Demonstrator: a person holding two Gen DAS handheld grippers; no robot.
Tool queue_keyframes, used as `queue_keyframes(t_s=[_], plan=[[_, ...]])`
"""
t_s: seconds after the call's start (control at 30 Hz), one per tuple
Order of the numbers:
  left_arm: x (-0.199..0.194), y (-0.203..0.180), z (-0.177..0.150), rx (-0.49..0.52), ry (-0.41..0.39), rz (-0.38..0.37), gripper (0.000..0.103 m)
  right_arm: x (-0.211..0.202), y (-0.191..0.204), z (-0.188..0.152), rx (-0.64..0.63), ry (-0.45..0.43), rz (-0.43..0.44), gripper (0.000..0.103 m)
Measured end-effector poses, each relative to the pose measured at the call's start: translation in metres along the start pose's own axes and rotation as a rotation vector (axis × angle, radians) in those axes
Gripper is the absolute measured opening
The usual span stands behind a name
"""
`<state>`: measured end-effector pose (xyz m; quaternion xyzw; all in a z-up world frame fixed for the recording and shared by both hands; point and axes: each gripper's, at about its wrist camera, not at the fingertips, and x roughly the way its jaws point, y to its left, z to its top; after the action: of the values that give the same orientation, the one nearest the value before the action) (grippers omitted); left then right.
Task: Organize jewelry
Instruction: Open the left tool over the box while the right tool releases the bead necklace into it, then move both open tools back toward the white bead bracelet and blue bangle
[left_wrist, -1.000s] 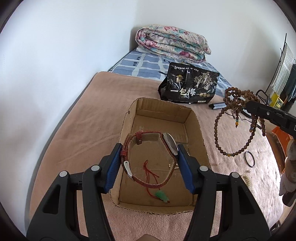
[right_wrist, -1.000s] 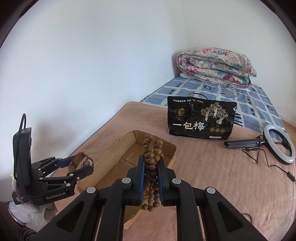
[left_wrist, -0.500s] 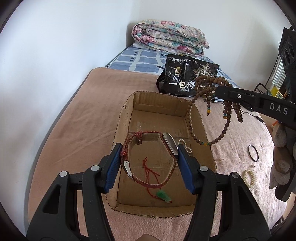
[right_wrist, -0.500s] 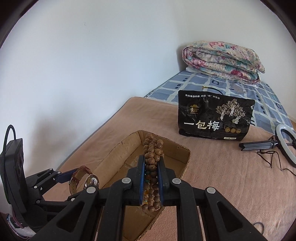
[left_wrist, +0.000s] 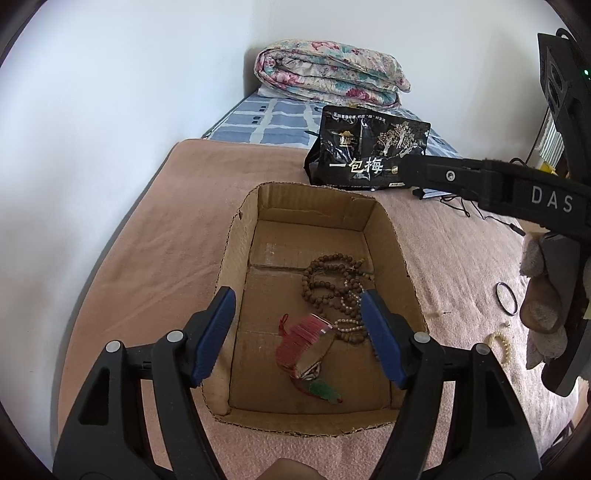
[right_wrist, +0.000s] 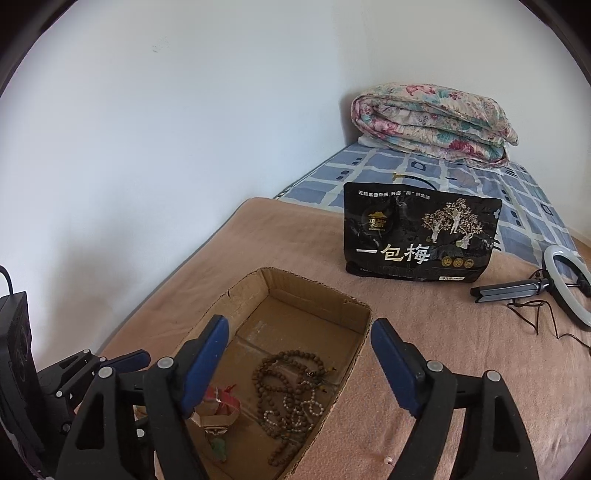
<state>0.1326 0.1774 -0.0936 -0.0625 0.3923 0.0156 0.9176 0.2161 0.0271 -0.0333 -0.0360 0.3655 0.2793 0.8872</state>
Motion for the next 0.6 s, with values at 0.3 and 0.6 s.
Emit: queue_keyframes(t_s=[0.3, 0.6], plan=[[-0.005, -0.012, 0.001, 0.027, -0.014, 0.001, 0.073, -0.017, -0.013, -0.001, 0.020, -0.004, -0.053, 0.090], [-0.017, -0.020, 0.002, 0.022, -0.036, 0.000, 0.073, -0.049, -0.022, -0.006, 0.014, -0.023, -0.096, 0.095]])
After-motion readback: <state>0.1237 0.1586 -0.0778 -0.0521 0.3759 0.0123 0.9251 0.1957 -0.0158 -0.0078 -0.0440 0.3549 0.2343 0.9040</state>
